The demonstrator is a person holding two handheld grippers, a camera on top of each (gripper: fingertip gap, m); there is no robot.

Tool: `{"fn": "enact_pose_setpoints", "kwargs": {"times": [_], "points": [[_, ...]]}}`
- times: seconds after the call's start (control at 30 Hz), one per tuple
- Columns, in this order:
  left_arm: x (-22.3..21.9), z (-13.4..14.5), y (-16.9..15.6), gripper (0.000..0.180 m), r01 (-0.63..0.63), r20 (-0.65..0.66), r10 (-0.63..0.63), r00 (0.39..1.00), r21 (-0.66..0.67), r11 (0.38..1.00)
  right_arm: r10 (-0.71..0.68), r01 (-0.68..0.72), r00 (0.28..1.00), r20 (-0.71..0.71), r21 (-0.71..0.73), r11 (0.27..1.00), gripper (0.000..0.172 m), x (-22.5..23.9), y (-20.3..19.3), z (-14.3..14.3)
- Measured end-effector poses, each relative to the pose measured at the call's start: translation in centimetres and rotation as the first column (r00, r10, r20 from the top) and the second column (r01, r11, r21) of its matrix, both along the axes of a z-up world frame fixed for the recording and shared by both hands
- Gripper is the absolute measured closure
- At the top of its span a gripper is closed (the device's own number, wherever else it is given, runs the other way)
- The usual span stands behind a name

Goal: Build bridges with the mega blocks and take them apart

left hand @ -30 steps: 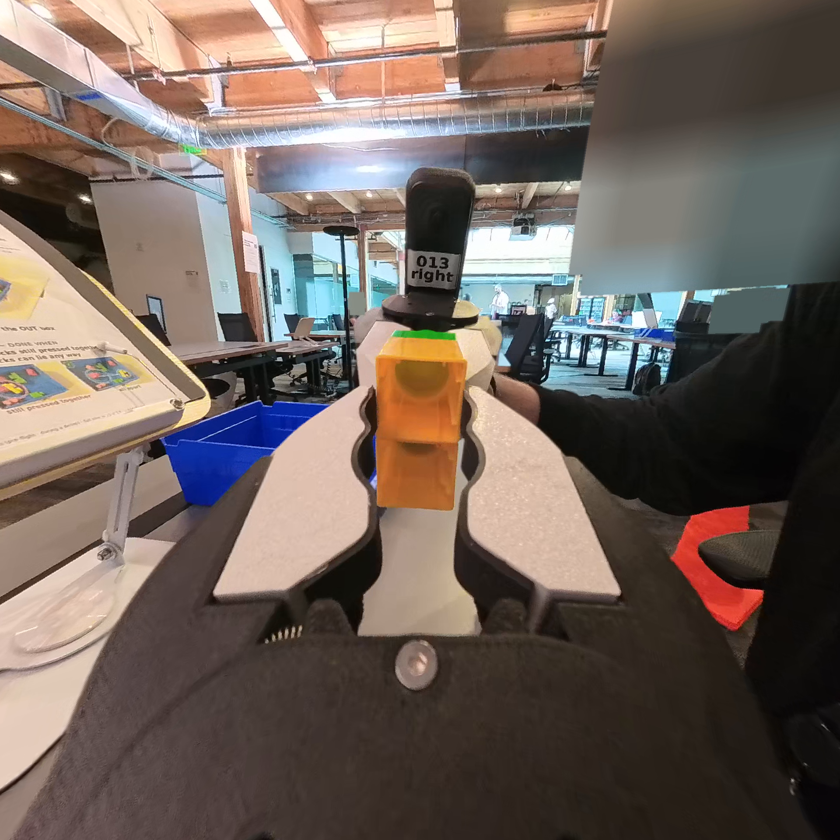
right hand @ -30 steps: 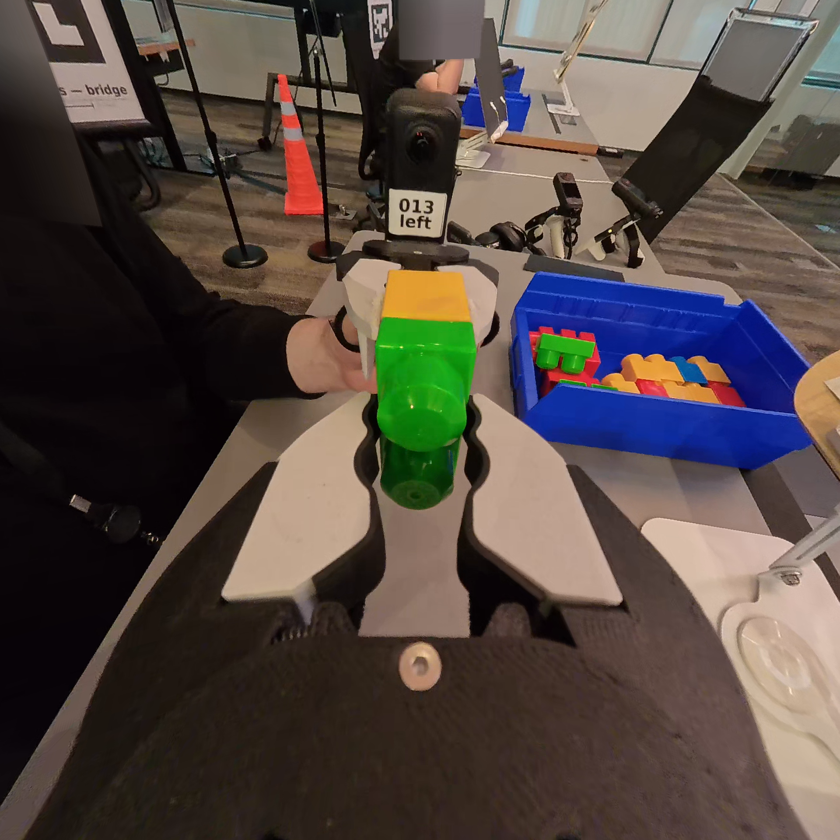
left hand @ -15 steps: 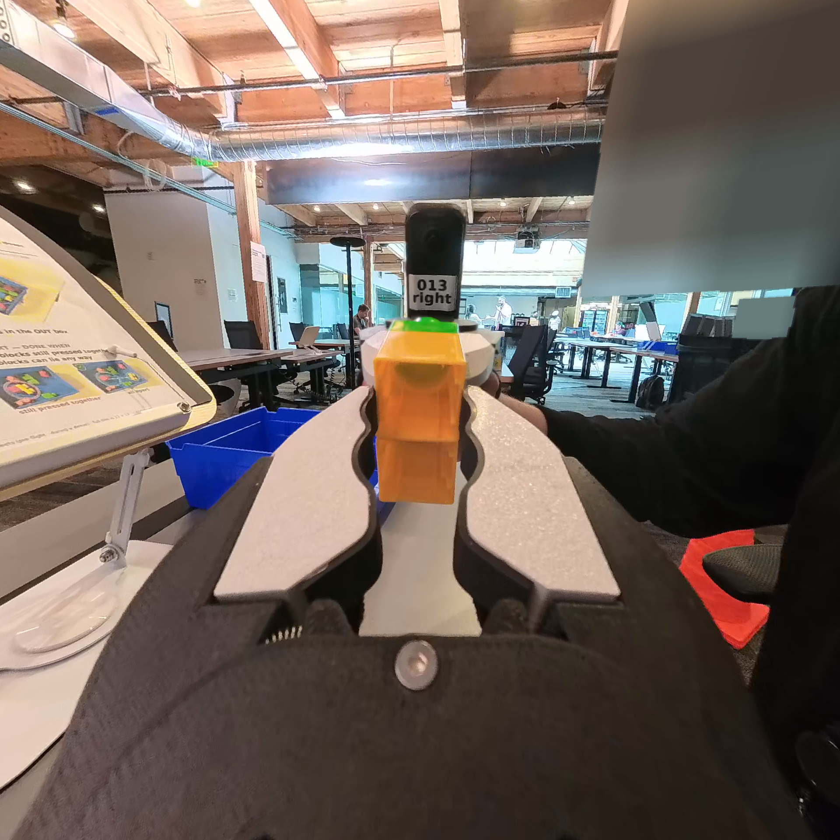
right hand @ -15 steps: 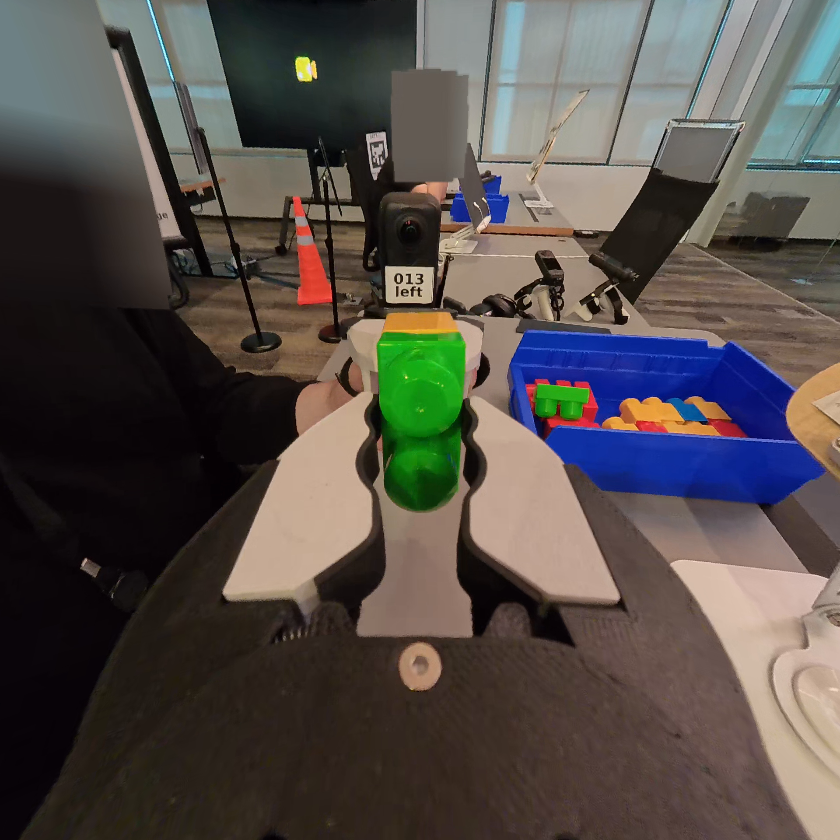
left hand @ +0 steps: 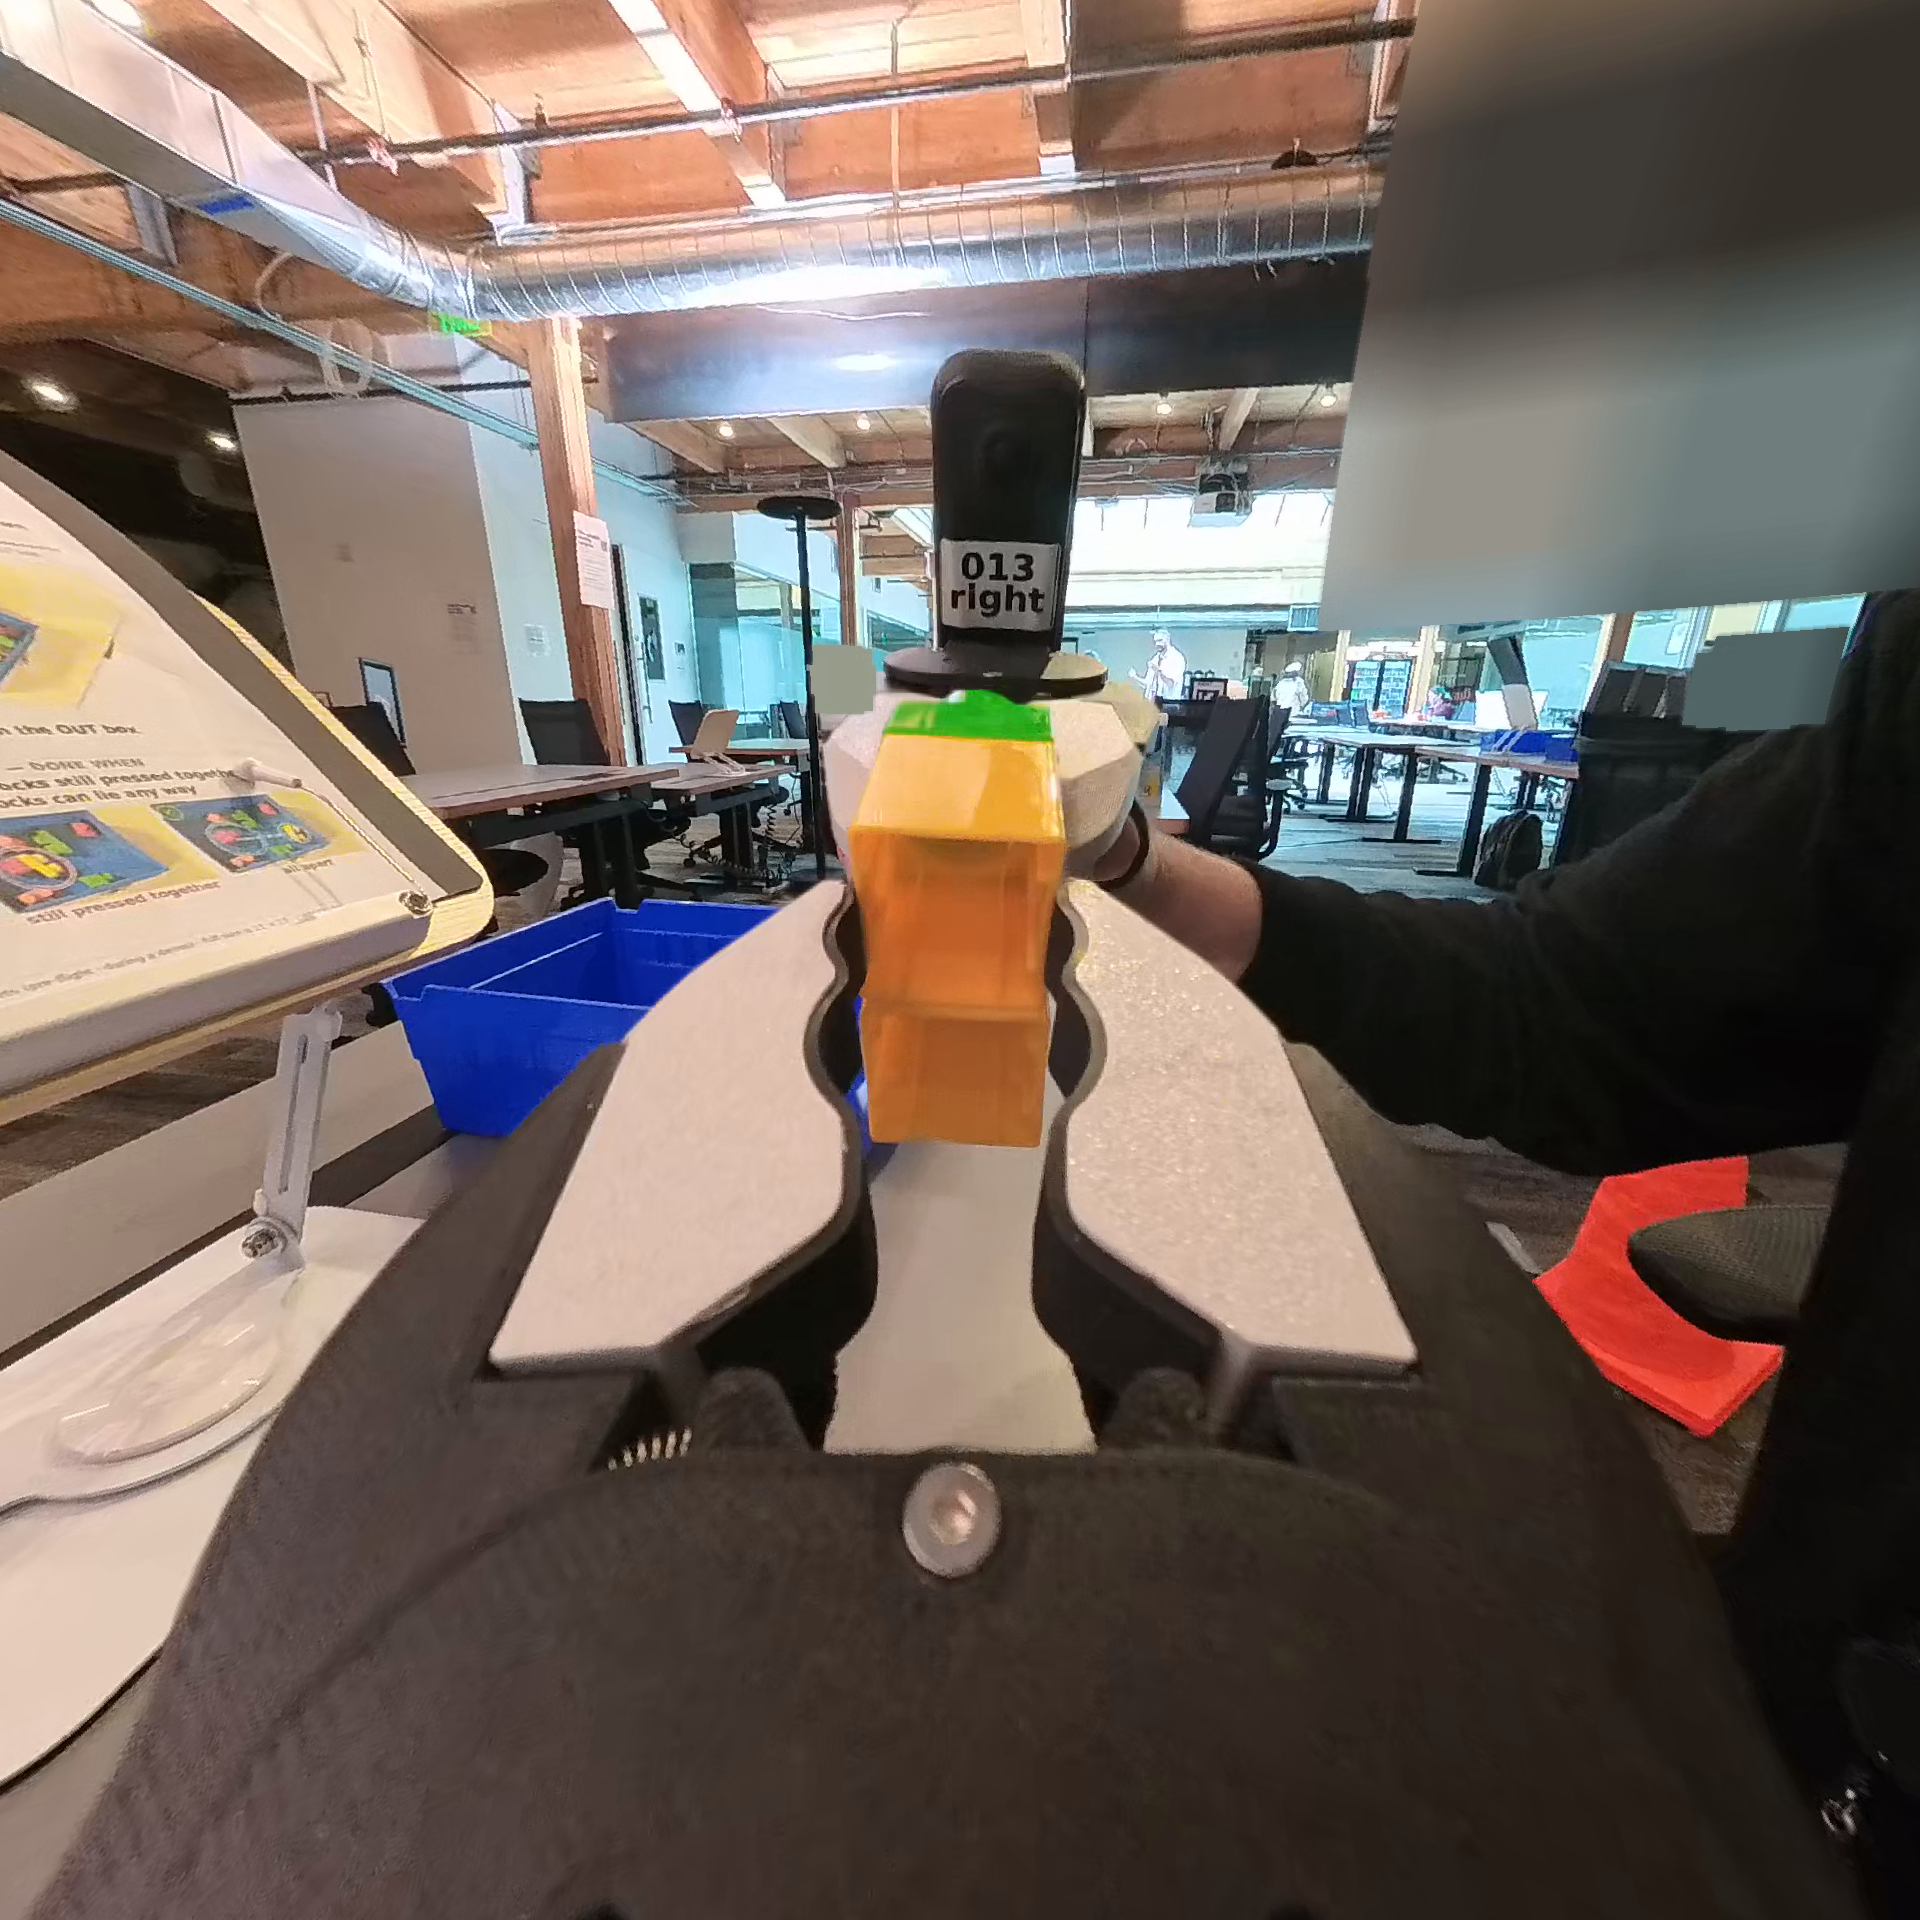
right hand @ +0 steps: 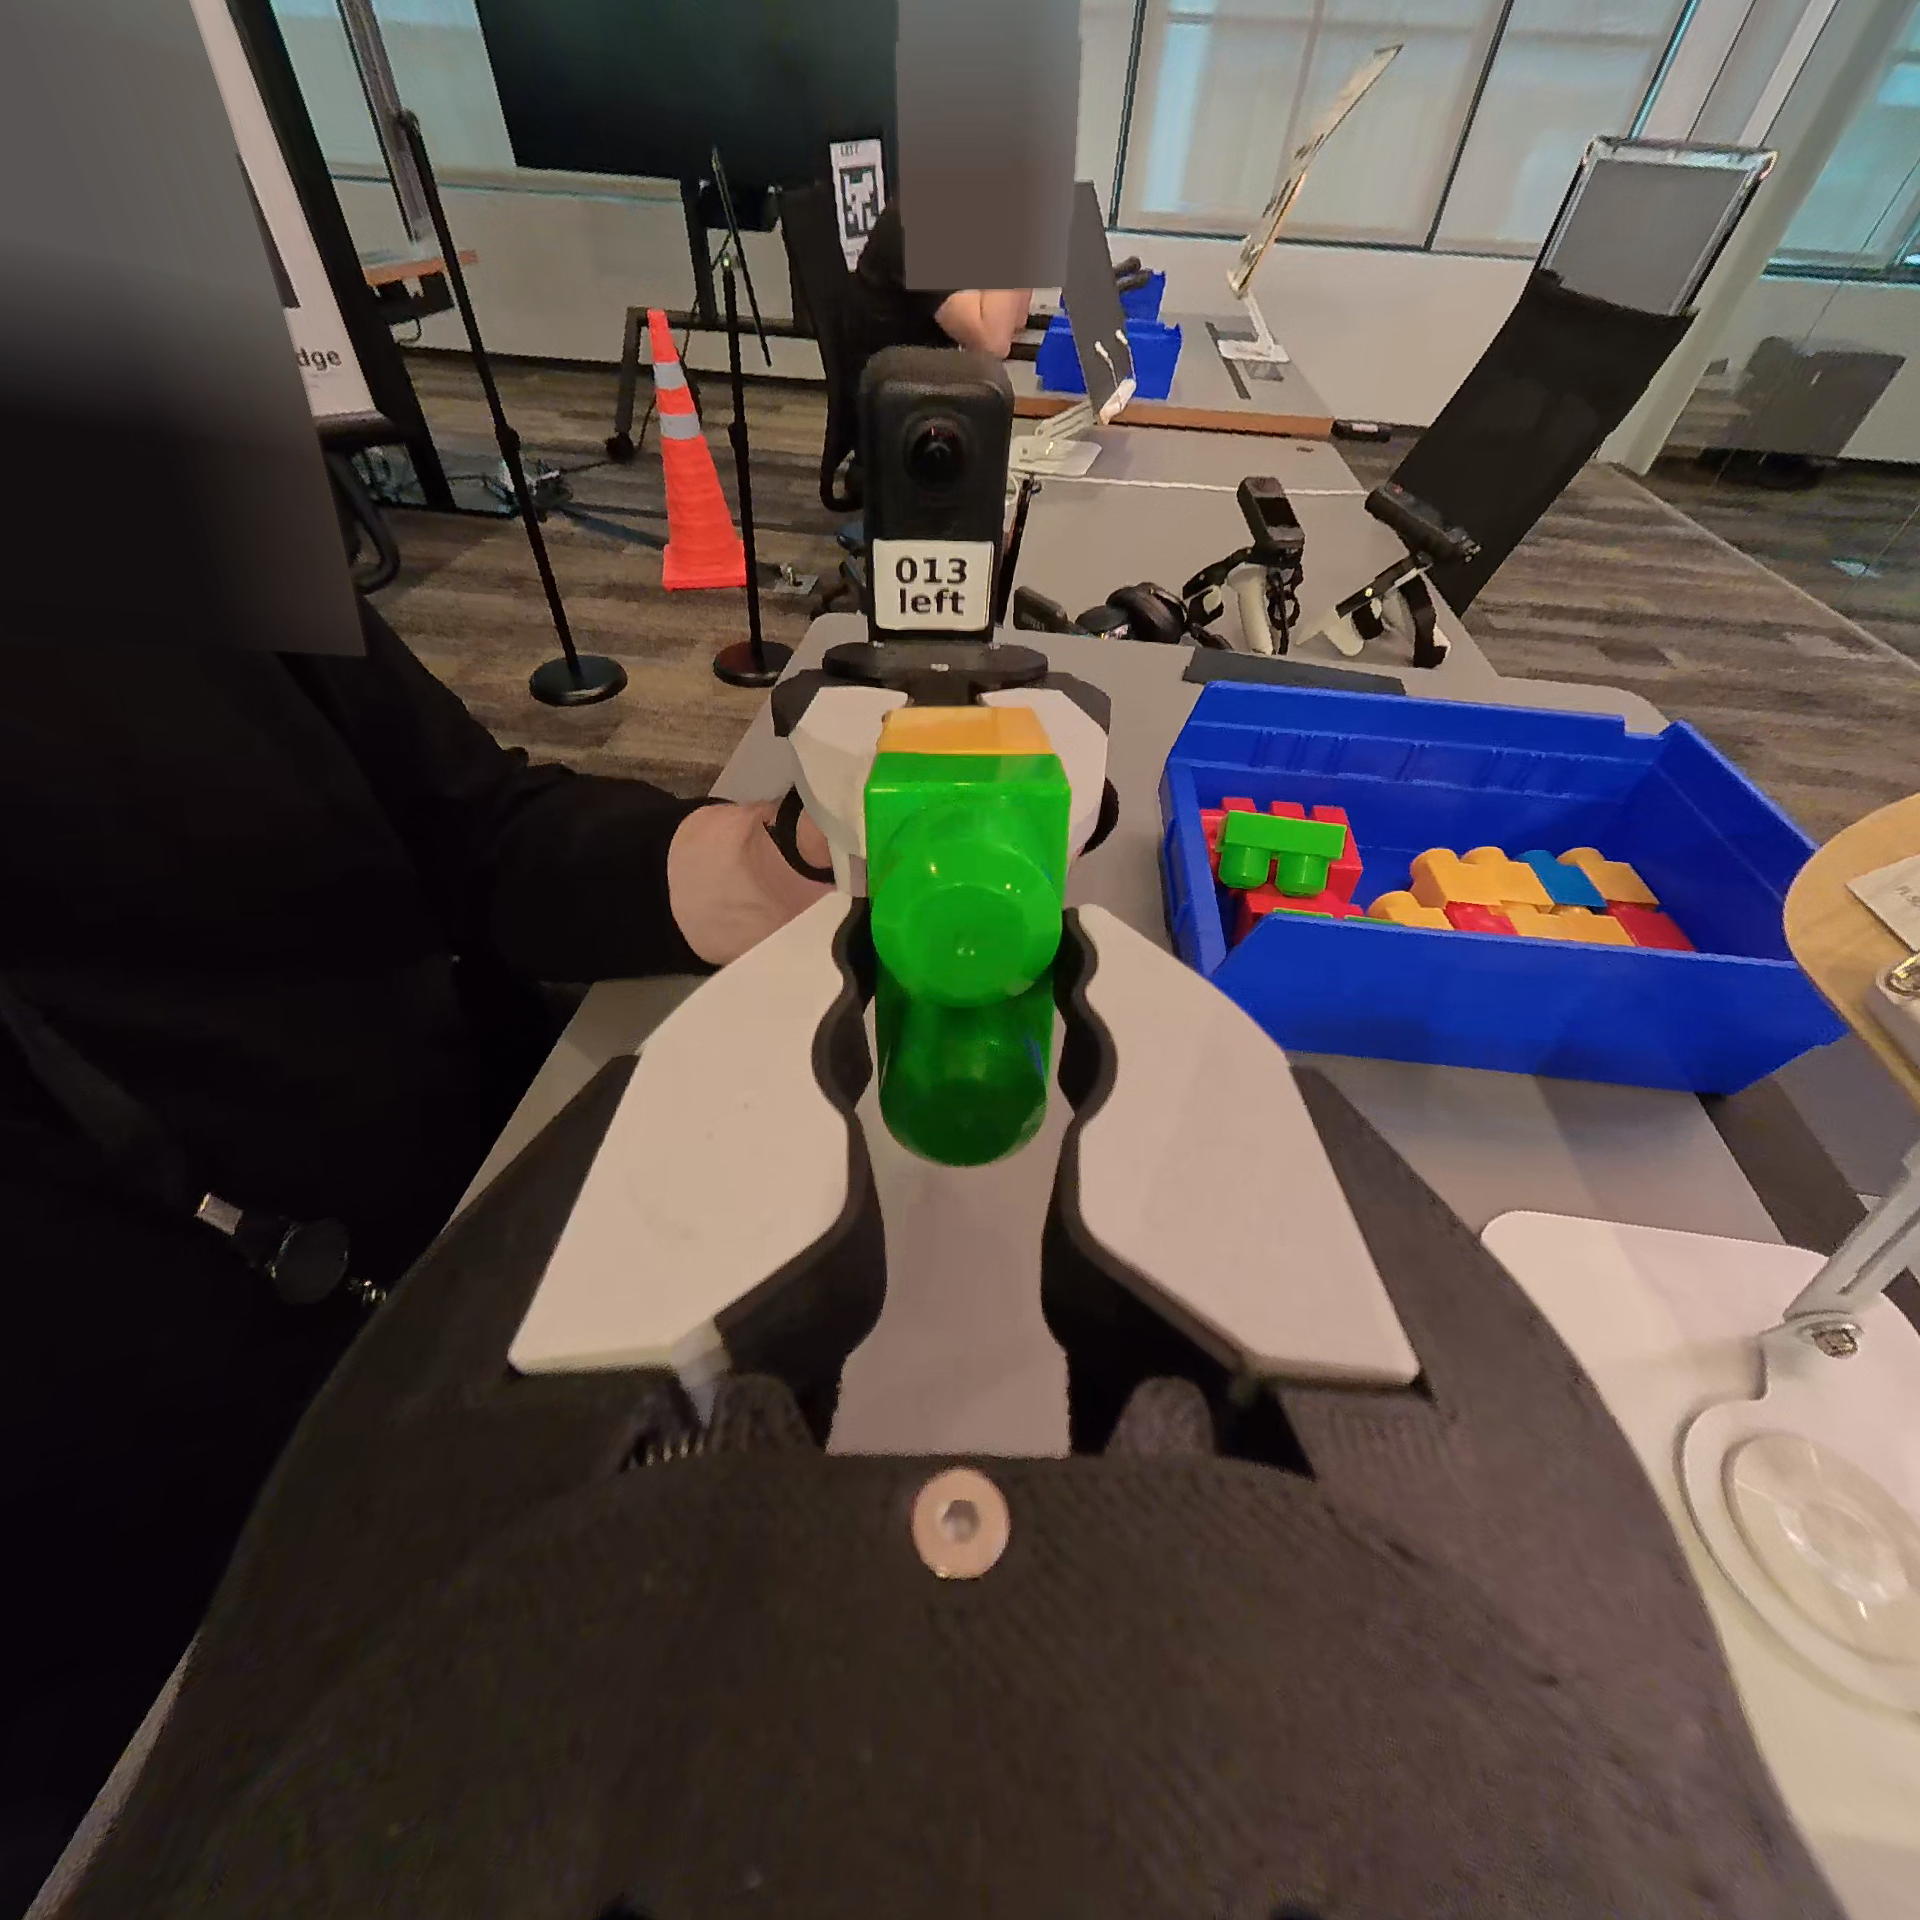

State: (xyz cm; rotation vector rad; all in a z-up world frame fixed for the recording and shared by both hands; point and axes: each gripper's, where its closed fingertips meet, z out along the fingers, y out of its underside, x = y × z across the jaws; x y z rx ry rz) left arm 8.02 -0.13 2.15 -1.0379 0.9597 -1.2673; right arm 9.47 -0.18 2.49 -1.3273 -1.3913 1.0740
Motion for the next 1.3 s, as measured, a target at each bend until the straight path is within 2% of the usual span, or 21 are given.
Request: {"fn": "enact_pose_setpoints", "kwargs": {"times": [0.4,0.53,0.73,0.8,0.93,1.3], "points": [[-0.3,0.0,0.3,0.147,-0.001,-0.004,0.001,1.0,-0.009,1.0,-0.02,0.02,0.998,0.063,0.002,1.0,0.138,-0.2,0.3,-0.5],[-0.1,-0.2,0.3,0.147,-0.002,-0.018,0.001,1.0,-0.008,1.0,-0.01,0.01,1.0,-0.018,-0.012,1.0,0.136,-0.1,0.4,0.5],[0.1,-0.5,0.2,0.147,0.013,-0.036,-0.013,0.999,-0.009,1.0,-0.015,0.014,0.998,-0.068,-0.012,1.0,0.137,-0.2,0.1,0.8],[0.2,-0.8,0.1,0.146,0.025,-0.056,-0.025,0.998,-0.014,1.0,-0.014,0.014,0.998,-0.054,-0.003,1.0,0.137,-0.1,0.1,0.6],[0.2,-0.1,-0.3,0.143,0.053,-0.016,-0.053,0.998,-0.019,0.998,-0.006,0.006,1.0,-0.021,0.005,1.0,0.138,0.0,-0.1,0.1],[0.2,-0.1,-0.8,0.146,0.04,-0.038,-0.039,0.999,0.036,0.999,0.012,-0.013,0.999,0.046,0.026,1.0,0.137,-0.2,-0.7,-1.0]]}}
